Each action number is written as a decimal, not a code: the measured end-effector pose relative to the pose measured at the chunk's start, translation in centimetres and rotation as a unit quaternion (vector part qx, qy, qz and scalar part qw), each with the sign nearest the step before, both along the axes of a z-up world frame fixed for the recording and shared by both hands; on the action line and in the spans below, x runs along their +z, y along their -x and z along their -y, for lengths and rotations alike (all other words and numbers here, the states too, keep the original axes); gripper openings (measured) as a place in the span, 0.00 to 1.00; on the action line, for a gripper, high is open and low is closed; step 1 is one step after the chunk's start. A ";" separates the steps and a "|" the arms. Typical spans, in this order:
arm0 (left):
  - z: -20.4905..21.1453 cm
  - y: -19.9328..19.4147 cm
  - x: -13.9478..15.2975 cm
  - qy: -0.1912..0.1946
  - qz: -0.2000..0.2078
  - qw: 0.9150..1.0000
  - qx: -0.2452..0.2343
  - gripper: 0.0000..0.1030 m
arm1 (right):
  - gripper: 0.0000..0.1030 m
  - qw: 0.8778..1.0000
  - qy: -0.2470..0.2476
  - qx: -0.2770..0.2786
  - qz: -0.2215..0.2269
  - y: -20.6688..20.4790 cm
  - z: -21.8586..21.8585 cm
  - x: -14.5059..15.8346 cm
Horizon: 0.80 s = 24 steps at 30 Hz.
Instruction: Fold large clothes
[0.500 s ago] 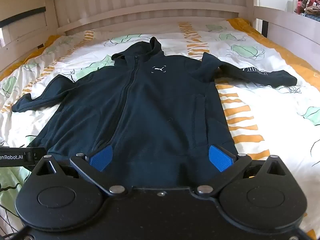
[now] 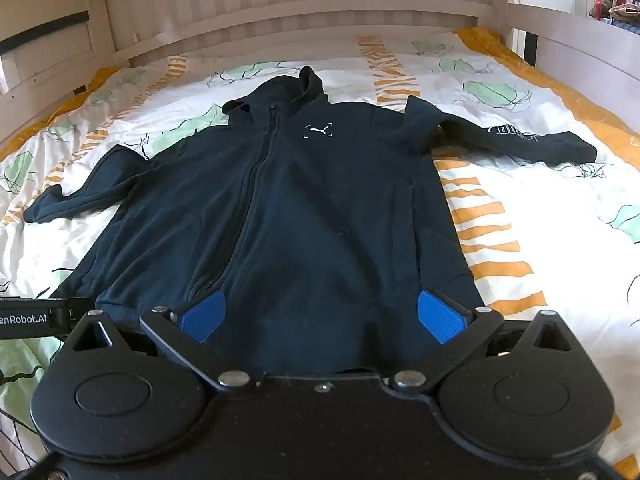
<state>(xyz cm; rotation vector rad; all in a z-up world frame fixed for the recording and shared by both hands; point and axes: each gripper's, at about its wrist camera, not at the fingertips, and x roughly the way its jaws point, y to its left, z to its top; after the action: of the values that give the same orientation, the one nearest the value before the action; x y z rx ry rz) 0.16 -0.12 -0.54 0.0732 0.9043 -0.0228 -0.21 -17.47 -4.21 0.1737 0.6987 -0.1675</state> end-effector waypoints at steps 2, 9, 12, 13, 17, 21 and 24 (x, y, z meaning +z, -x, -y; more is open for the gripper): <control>0.0 0.0 -0.1 -0.001 0.001 1.000 0.000 0.98 | 0.99 1.000 0.001 0.000 -0.004 -0.1 0.0 -0.1; 0.1 -0.1 -0.4 -0.001 -0.005 1.000 -0.004 0.98 | 0.99 1.000 0.002 -0.003 -0.014 -0.3 -0.2 -0.3; 0.1 -0.1 -0.4 -0.001 -0.005 1.000 -0.003 0.98 | 0.99 1.000 0.000 -0.002 -0.017 -0.4 -0.2 -0.3; 0.1 -0.1 -0.4 -0.001 -0.006 1.000 -0.004 0.98 | 0.99 1.000 0.000 -0.002 -0.018 -0.5 -0.2 -0.3; 0.2 -0.3 -0.6 -0.001 -0.009 1.000 -0.006 0.98 | 0.99 1.000 -0.001 0.000 -0.019 -0.6 -0.2 -0.3; 0.4 -0.2 -0.6 -0.003 -0.009 1.000 -0.010 0.98 | 0.99 1.000 -0.004 -0.002 -0.019 -0.7 -0.3 -0.4; 0.4 -0.3 -0.6 -0.003 -0.009 1.000 -0.012 0.98 | 0.99 1.000 -0.006 -0.001 -0.021 -0.8 -0.2 -0.5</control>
<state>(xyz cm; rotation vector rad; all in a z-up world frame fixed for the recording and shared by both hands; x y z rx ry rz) 0.46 -0.54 -1.16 0.0896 0.9214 -0.0426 0.54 -17.30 -4.66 0.1825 0.7410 -0.1703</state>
